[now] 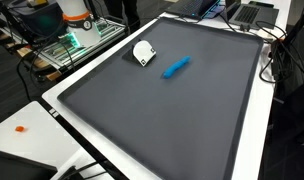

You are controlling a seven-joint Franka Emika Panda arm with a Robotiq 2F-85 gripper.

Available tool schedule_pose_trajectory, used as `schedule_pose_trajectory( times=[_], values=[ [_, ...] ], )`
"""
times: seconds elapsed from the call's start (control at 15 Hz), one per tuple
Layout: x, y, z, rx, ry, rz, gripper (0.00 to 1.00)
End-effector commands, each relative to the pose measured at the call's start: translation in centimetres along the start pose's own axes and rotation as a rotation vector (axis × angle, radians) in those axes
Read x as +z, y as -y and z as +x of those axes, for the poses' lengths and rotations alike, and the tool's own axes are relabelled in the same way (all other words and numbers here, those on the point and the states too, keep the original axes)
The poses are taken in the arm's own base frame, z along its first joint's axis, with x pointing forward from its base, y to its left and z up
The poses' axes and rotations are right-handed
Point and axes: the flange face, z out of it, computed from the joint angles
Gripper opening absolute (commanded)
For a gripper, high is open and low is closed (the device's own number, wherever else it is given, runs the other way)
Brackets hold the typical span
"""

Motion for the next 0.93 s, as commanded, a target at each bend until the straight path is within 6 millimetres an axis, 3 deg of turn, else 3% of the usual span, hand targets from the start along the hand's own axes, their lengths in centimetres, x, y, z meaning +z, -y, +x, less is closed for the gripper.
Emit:
schedule_pose_trajectory(
  times=[0.0,0.33,0.87],
  values=[
    [1.2,-2.5,2.0,0.174,-0.09,0.033,1.0],
    [4.9,-7.7,4.9,0.425,-0.207,0.071,1.0],
    [10.5,-13.2,7.4,0.848,-0.29,0.074,1.0]
  ],
)
